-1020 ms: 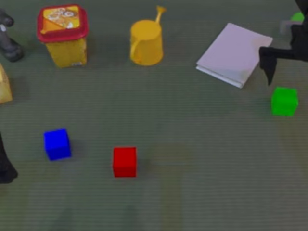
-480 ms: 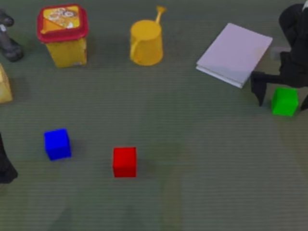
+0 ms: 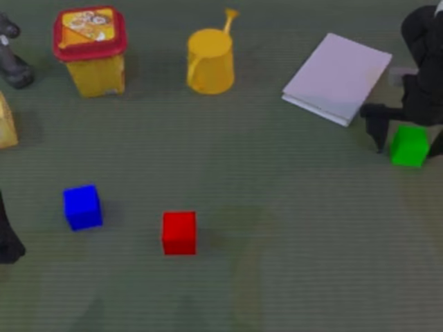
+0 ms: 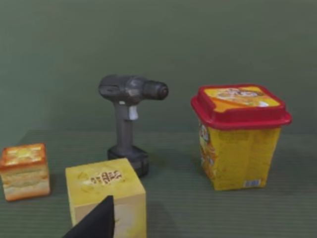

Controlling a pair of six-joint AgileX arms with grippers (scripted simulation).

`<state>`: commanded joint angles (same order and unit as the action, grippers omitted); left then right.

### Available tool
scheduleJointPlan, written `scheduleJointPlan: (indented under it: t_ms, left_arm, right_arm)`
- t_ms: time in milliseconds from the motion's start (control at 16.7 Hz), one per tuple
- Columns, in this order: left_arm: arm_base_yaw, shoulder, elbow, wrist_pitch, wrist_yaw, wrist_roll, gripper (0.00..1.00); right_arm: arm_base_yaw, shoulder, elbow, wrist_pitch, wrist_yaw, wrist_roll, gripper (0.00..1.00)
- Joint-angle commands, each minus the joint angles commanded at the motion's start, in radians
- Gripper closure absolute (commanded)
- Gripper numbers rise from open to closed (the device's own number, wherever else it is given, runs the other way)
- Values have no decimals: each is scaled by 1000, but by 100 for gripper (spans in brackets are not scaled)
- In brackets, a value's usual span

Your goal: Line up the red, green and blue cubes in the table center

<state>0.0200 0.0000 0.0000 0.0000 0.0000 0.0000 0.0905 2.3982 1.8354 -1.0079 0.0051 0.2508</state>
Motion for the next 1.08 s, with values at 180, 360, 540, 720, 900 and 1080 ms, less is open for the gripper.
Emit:
scheduleJointPlan:
  t_ms: [180, 360, 540, 720, 900, 1080]
  left_arm:
    - [0, 0, 0, 0, 0, 0, 0]
    - [0, 0, 0, 0, 0, 0, 0]
    - [0, 0, 0, 0, 0, 0, 0]
    - [0, 0, 0, 0, 0, 0, 0]
    - [0, 0, 0, 0, 0, 0, 0]
    - [0, 0, 0, 0, 0, 0, 0]
  right_arm:
    - [0, 0, 0, 0, 0, 0, 60]
    - [0, 0, 0, 0, 0, 0, 83]
    - [0, 0, 0, 0, 0, 0, 100]
    - [0, 0, 0, 0, 0, 0, 100]
    - [0, 0, 0, 0, 0, 0, 100]
    - [-3, -9, 5, -6, 2, 0, 100]
